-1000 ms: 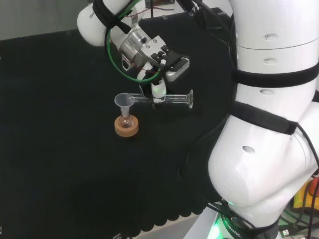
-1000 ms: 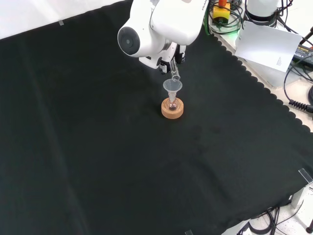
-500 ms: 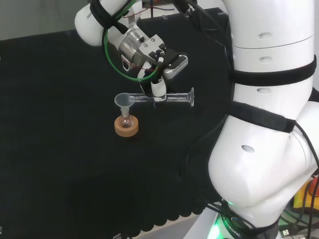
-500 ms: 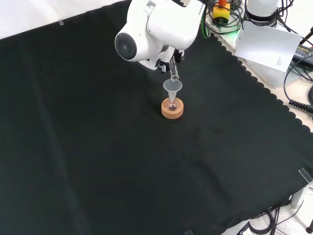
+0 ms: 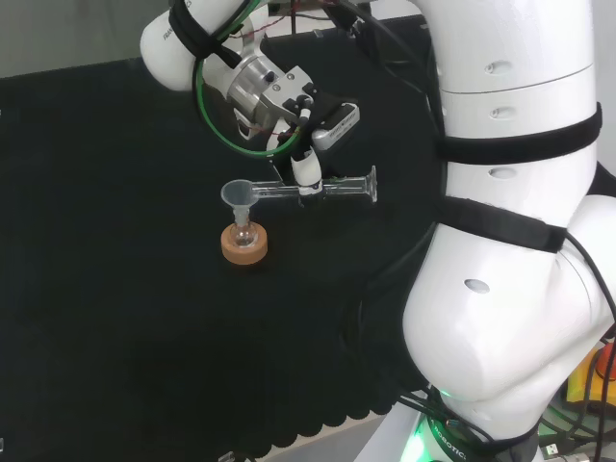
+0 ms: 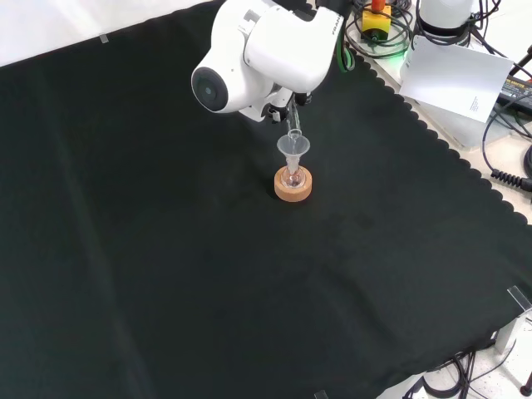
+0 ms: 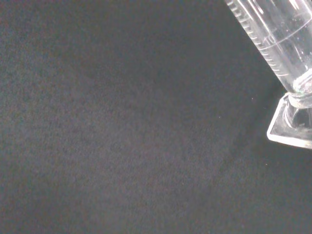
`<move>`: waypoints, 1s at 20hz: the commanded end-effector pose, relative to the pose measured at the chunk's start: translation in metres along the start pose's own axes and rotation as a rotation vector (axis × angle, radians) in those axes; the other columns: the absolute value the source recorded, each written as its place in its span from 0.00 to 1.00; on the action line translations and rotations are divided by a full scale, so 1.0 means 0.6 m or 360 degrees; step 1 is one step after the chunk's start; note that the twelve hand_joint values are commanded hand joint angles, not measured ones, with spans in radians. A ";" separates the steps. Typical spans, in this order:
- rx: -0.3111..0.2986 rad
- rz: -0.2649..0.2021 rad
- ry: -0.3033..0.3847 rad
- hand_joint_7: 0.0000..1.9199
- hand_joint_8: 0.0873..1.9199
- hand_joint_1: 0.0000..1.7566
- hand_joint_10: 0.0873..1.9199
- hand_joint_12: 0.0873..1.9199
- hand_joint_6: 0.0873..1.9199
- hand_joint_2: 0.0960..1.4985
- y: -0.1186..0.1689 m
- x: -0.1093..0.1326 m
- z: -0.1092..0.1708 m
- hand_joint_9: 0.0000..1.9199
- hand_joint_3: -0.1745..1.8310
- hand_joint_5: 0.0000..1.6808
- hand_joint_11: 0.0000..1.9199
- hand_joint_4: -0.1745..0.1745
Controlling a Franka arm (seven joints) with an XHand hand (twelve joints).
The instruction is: Pour the water from the graduated cylinder into the round-bottom flask.
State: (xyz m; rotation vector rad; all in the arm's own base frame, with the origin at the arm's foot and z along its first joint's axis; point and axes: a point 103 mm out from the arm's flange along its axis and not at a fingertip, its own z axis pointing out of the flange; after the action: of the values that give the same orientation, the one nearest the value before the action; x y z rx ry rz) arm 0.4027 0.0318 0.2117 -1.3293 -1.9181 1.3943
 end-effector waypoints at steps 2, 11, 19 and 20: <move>0.0003 0.0006 -0.0006 0.51 0.52 0.71 0.00 0.40 0.52 0.74 -0.004 0.001 -0.003 0.75 0.09 0.56 0.63 0.00; 0.0021 0.0013 -0.0015 0.50 0.53 0.71 0.00 0.40 0.53 0.74 -0.006 0.003 -0.009 0.75 0.09 0.56 0.63 0.00; 0.0042 0.0021 -0.0017 0.50 0.53 0.71 0.00 0.39 0.53 0.74 -0.010 0.008 -0.015 0.75 0.09 0.55 0.63 0.00; 0.0041 0.0021 -0.0017 0.50 0.53 0.71 0.00 0.39 0.53 0.74 -0.010 0.008 -0.016 0.75 0.09 0.55 0.63 0.00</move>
State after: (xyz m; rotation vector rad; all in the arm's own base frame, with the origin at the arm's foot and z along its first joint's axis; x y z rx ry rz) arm 0.4052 0.0399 0.2197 -1.3274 -1.8963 1.4295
